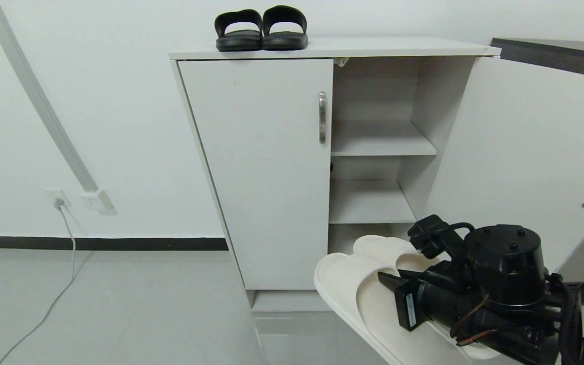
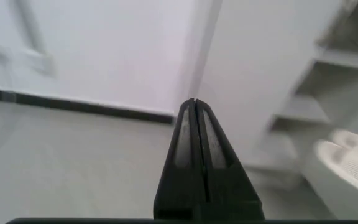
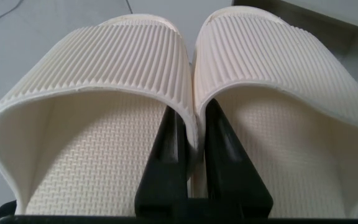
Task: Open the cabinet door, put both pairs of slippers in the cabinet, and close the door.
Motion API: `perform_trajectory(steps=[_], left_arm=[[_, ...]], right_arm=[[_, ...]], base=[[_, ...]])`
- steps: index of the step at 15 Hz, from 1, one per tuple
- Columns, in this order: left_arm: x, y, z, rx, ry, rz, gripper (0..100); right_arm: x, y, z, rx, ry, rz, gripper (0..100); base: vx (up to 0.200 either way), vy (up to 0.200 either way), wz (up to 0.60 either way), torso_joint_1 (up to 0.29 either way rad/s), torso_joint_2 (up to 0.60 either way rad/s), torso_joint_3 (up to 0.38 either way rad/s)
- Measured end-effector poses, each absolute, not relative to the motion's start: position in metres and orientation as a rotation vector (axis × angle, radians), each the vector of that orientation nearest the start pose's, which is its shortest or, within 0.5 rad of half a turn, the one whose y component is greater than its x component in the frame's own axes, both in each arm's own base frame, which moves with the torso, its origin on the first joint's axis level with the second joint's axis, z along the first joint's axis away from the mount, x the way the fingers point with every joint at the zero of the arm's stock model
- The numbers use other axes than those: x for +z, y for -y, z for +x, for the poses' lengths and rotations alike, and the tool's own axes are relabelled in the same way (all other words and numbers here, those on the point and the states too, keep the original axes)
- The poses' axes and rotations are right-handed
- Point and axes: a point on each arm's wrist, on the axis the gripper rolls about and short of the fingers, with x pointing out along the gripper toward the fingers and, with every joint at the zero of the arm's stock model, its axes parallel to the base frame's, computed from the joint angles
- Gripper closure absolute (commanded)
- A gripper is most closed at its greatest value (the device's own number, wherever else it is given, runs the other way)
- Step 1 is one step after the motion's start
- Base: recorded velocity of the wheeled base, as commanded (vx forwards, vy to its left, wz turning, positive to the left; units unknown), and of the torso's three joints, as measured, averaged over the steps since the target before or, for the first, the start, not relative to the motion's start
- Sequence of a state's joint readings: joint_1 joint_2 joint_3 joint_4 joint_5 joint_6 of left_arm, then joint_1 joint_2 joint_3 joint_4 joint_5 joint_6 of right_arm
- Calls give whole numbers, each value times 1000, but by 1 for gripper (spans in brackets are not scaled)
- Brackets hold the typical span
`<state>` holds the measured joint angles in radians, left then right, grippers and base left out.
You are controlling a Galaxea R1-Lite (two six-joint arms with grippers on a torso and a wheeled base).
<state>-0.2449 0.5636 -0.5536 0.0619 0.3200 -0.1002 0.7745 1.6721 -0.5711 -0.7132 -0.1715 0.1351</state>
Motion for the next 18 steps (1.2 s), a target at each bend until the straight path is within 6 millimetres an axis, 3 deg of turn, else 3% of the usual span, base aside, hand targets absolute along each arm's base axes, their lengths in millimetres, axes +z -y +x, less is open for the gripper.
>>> perform_trajectory(steps=[4, 8, 13, 16, 18], left_arm=[[155, -8, -7, 245, -97, -42, 100], [98, -7, -18, 207, -99, -41, 100], [83, -1, -18, -35, -31, -68, 100], [78, -4, -21, 143, -17, -13, 100], [76, -3, -22, 107, -10, -7, 100]], right_arm=[[137, -187, 197, 569, -394, -55, 100], [136, -188, 196, 572, -397, -59, 100], [135, -188, 196, 575, -397, -60, 100], [135, -190, 197, 575, -387, -55, 100], [133, -191, 198, 575, -378, -53, 100]], base=[[0, 0, 0, 0, 0, 0], [0, 0, 0, 0, 0, 0], [0, 0, 0, 0, 0, 0], [0, 0, 0, 0, 0, 0], [0, 0, 0, 0, 0, 0]])
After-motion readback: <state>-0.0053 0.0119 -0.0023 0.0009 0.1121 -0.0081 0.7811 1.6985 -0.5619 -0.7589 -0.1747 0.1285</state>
